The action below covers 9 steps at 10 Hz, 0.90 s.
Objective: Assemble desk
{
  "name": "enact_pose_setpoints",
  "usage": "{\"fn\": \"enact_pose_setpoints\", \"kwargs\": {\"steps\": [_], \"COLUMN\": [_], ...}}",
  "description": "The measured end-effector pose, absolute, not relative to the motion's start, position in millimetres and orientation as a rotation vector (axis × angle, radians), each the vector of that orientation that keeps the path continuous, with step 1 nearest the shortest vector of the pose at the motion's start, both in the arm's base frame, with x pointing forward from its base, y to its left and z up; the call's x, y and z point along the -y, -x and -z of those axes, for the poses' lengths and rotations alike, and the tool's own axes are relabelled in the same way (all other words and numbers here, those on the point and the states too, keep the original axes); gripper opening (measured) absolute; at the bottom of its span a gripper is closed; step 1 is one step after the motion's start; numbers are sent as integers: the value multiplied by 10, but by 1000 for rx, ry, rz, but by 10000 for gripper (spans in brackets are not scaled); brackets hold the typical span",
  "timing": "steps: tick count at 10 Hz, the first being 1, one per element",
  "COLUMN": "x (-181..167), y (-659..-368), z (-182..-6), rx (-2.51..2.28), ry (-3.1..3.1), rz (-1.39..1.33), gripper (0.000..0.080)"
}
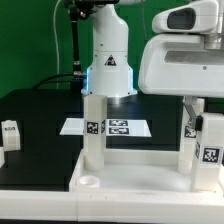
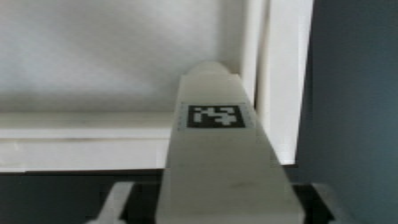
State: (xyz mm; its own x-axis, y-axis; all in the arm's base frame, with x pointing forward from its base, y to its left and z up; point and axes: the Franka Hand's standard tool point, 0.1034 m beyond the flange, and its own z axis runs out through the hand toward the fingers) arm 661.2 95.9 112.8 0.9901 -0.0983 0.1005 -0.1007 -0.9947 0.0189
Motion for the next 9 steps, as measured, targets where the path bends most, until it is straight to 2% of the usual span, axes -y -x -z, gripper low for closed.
{"fn": "enact_pose_setpoints", "kwargs": {"steps": [9], "x": [-898], "y": [-6621], "z": [-1109], "rx": [1450], "ry": [-2870], "rz": [-122], "gripper": [290]}}
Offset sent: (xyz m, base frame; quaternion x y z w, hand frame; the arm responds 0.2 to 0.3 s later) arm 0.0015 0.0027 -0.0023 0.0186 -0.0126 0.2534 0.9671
